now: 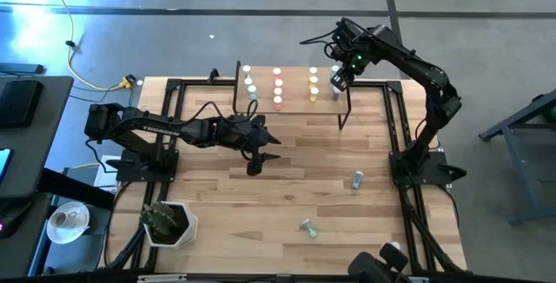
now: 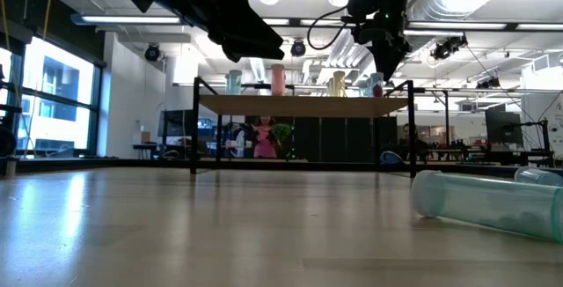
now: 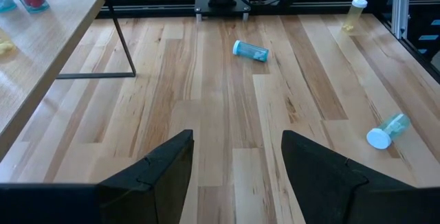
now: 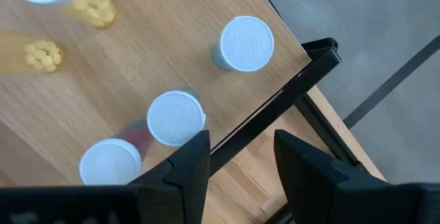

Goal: Pick and place medicine bottles onto shelf by color
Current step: Adjust the blue pill bottles on the shelf

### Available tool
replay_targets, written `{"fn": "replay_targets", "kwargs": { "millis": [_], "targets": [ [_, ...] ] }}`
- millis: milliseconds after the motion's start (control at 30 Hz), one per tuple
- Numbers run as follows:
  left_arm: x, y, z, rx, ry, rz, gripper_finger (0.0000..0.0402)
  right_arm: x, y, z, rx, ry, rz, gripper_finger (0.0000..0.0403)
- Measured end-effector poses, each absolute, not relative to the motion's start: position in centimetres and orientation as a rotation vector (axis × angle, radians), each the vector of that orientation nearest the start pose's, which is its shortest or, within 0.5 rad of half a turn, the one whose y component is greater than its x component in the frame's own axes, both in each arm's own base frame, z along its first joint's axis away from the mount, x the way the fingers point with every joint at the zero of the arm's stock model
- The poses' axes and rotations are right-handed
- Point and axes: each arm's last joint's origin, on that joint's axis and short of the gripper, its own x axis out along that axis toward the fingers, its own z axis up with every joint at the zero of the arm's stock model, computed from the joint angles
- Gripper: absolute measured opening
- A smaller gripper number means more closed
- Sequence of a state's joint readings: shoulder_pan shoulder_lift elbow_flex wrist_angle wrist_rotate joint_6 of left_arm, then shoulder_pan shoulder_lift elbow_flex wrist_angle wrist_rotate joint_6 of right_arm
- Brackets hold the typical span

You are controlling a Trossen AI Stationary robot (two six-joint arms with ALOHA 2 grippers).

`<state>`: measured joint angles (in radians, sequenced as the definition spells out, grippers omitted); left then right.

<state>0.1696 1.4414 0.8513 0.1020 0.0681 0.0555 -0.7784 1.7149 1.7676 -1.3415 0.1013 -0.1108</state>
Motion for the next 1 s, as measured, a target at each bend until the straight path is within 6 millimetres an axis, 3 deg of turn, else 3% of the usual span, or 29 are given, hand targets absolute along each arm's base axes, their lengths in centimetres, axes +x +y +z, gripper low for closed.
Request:
{"fn": "replay_targets", "kwargs": {
  "millis": [300, 533, 767, 1000],
  "targets": [
    [30.4, 5.0, 23.3, -0.004, 0.488, 0.086, 0.0211, 23.0, -23.2, 34.7, 0.320, 1.287, -0.674, 0.0153],
    [29.8, 4.9, 24.0, -0.002, 0.492, 0.094, 0.0211, 22.4, -22.5, 37.4, 0.287, 1.204, -0.694, 0.0153],
    [27.5, 4.4, 26.4, -0.007, 0.489, 0.131, 0.0211, 20.0, -19.4, 40.2, 0.281, 1.086, -0.704, 0.0153],
    [25.8, 2.8, 27.5, 0.017, 0.516, 0.147, 0.0211, 17.6, -14.6, 40.1, 0.311, 0.987, -0.681, 0.0153]
  ]
}}
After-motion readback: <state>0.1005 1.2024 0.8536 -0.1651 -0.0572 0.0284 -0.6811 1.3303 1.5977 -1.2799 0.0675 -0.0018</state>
